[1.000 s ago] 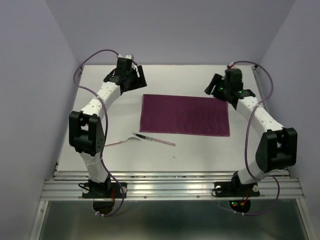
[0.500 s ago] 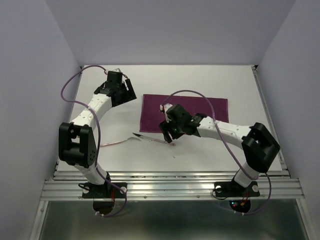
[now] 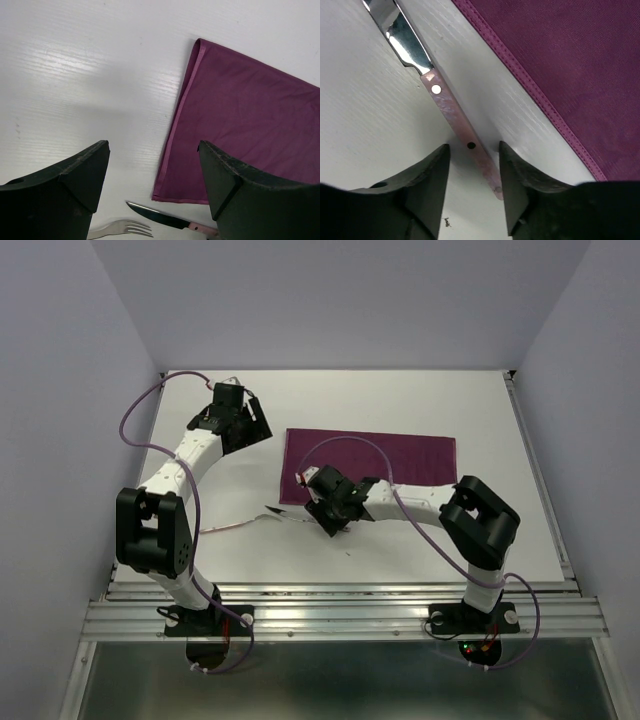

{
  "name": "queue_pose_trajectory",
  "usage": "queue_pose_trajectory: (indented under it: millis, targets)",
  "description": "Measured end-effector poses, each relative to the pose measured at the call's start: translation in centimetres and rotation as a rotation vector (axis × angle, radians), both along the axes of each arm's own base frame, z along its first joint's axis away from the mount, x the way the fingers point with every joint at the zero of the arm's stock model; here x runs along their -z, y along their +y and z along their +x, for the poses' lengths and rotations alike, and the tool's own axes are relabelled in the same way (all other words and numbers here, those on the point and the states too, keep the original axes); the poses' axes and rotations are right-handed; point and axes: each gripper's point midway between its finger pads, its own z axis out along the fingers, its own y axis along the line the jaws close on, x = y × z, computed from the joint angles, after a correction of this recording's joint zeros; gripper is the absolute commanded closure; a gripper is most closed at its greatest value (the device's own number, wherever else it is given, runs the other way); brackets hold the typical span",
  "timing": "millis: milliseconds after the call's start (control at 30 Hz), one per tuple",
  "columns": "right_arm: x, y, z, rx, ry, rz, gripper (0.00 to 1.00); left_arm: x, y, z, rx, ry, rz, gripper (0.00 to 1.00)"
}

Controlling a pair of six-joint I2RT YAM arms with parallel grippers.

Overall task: Fold the napkin into a case and place the utensils inside
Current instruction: Pick up the knife from the center of the board, then move the knife to the corner of the board.

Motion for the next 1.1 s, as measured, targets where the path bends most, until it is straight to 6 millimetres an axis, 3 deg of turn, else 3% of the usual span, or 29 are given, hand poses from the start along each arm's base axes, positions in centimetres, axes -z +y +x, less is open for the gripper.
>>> queue_pose_trajectory:
  millis: [167,433,700,900,1100]
  targets:
    - [-0.1,0.5,0.2,-0.007,-0.014,0.013,0.81,0.4,0.1,-0.1,-0.001,0.004,0.000,0.17]
    - [-0.1,-0.4,-0.9,-0.044,-0.018,0.034,0.99,0.5,0.0,-0.2,-0.001,0.006,-0.004,0.17]
    - [-0.9,-1.6,-2.9,-0.080,0.020,0.043,0.99,0.4,0.0,-0.1,-0.002,0.003,-0.005,0.17]
    - [-4.4,-1.8,-3.7,-0.091,-0.009,0.100,0.99,-0.2,0.2,0.3,-0.007,-0.008,-0.007,0.17]
    - [-8.0,-3.8,-3.4,-0.002,-0.103,0.147,0.99,-0.8,0.1,0.6,-0.008,-0.022,-0.011,0.17]
